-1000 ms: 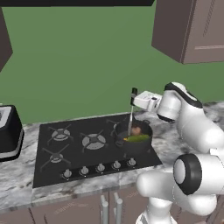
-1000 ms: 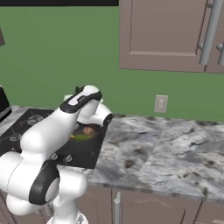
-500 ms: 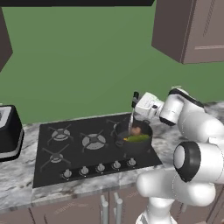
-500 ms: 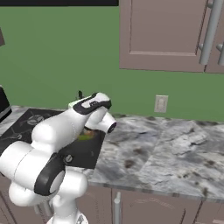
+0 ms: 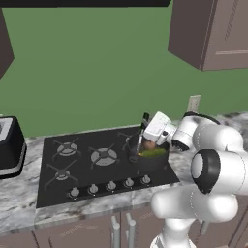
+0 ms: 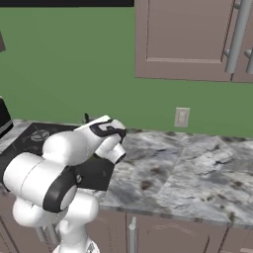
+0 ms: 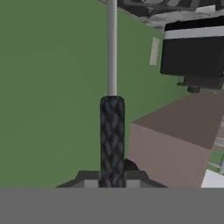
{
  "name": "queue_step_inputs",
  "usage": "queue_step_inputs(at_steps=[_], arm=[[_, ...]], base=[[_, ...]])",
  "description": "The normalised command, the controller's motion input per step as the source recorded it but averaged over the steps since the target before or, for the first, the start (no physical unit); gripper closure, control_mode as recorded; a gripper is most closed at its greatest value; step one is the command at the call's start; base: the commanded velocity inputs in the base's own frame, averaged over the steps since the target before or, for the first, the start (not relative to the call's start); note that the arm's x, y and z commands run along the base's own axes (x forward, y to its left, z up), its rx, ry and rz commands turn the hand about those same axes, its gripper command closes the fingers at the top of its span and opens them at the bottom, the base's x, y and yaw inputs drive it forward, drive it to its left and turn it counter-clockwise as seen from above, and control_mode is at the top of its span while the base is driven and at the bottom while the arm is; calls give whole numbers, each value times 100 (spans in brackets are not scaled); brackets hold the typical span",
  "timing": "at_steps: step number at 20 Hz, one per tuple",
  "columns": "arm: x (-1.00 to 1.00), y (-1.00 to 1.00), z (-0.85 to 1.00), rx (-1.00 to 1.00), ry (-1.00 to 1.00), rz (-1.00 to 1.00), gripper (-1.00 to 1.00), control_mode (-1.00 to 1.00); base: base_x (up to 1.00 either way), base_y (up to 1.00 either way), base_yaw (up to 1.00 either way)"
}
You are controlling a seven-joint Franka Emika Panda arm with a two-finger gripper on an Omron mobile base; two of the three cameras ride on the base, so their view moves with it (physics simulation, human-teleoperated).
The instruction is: Put the potato and cucumber in the pot. Retrieve the spatula and lightly stir the vegetables in the pot.
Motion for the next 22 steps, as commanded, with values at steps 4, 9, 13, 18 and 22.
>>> queue_step_inputs(at_steps=[4,9,13,18,22], arm=[[-32,-1,0,0,20,-4,100,-100],[-8,-28,17,-3,15,-10,100,-100],[3,-32,19,-14,5,-13,100,-100],[14,-29,11,-22,0,-16,100,-100],[19,-18,12,-22,0,-15,100,-100]], base=[[0,0,0],[0,0,0],[0,0,0],[0,0,0],[0,0,0]])
